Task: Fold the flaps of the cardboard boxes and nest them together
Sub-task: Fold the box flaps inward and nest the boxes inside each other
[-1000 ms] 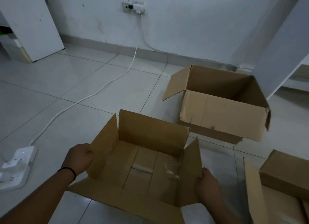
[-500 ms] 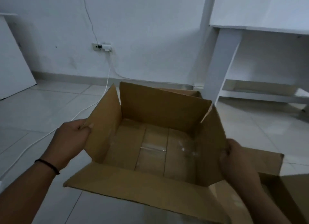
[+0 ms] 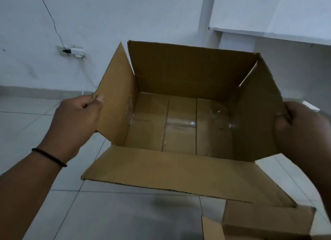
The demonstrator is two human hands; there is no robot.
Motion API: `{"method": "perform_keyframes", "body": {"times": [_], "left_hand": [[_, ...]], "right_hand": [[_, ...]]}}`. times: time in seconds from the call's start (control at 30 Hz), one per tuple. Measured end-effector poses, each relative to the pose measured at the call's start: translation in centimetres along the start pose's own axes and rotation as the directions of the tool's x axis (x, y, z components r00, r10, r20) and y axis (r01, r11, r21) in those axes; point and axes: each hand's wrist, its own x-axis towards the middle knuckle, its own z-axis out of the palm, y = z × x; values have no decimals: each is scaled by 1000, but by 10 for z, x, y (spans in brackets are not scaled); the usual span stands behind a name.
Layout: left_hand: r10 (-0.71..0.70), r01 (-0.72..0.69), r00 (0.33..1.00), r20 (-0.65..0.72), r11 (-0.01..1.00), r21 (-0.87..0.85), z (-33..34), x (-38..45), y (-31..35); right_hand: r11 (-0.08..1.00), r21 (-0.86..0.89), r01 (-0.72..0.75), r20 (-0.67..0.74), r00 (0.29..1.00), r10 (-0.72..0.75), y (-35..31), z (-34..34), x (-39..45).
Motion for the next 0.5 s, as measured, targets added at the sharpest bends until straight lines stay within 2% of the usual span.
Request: {"method": "perform_keyframes", "body": {"times": [0.23, 0.4, 0.5], "left_hand": [[-19, 19, 1000, 10, 1000, 14, 12, 81, 20], [-112, 112, 992, 52, 994, -10, 10, 101, 61], [-140, 135, 988, 71, 989, 65, 18, 97, 87]], "right_hand": [[999, 45, 5, 3, 1000, -5, -28, 27, 85], [994, 101, 32, 16, 999, -34, -41, -7, 116], [986, 163, 31, 26, 999, -36, -35, -35, 125]]}}
